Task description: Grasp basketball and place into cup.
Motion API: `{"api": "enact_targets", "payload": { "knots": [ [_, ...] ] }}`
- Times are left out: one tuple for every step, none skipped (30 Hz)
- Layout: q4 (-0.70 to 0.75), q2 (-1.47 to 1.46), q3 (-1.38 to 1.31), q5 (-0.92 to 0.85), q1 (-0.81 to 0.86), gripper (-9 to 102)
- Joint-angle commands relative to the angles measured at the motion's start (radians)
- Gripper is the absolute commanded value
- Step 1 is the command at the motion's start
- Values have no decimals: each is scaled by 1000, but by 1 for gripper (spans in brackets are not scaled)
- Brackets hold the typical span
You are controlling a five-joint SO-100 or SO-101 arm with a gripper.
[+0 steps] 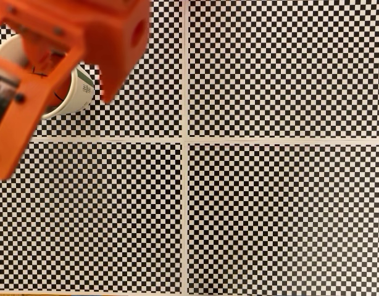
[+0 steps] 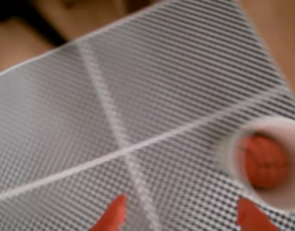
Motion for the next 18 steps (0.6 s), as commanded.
{"api": "enact_targets", "payload": {
  "knots": [
    [11,64,-29,101,-138,27],
    [17,80,-26,124,-169,26],
    [21,103,-23,138,-195,25],
    [25,130,-12,153,-218,25],
    [25,167,5,160,-238,25],
    [25,207,28,155,-255,25],
    [25,247,51,155,-273,26],
    [25,295,83,161,-284,26],
    [25,344,118,160,-288,26],
    [25,390,152,160,-295,26],
    [25,431,187,149,-296,27],
    [25,474,225,144,-296,27],
    [25,517,262,140,-295,26],
    [25,560,301,130,-290,25],
    [25,595,331,129,-287,25],
    [25,621,357,123,-285,25],
    [25,646,380,114,-282,25],
    [25,673,407,104,-276,25]
  ]
}}
